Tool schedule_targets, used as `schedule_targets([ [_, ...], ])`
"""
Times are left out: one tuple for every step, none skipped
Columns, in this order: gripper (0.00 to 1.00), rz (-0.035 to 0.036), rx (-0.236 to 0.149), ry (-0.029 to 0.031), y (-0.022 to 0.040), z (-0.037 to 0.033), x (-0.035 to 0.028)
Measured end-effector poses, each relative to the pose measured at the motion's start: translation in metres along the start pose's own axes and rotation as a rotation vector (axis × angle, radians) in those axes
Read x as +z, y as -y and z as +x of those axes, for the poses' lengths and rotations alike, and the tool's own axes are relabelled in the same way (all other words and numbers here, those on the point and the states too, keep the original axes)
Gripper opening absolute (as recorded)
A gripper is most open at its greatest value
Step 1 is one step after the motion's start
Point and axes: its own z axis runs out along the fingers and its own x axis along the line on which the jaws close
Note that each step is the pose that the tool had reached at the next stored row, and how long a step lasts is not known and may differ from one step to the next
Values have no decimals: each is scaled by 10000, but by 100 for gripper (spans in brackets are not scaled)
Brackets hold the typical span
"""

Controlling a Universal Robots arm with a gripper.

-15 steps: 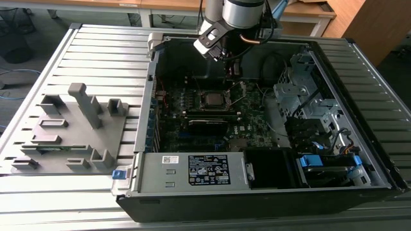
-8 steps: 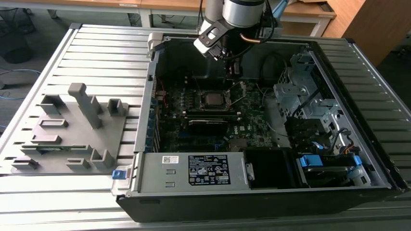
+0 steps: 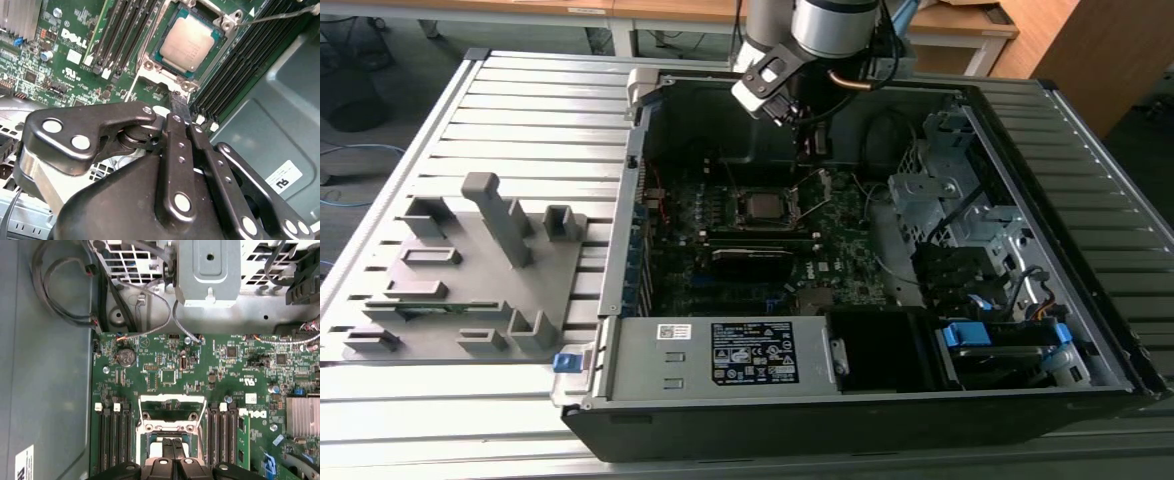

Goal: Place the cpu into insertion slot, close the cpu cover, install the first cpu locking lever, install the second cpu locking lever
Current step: 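Close the cpu cover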

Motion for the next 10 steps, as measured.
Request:
schedule_targets([
  [11,0,-1,-1,-17,0,1],
  [11,0,0,-1,-34,0,1],
  [11,0,0,0,-50,0,2],
  [11,0,1,0,-65,1,2],
  [11,0,1,0,-80,1,2],
  [11,0,0,0,-95,1,3],
  [11,0,0,0,-110,1,3],
  [11,0,0,1,-124,1,3],
  [11,0,-1,2,-138,1,4],
  [11,0,0,1,-153,2,4],
])
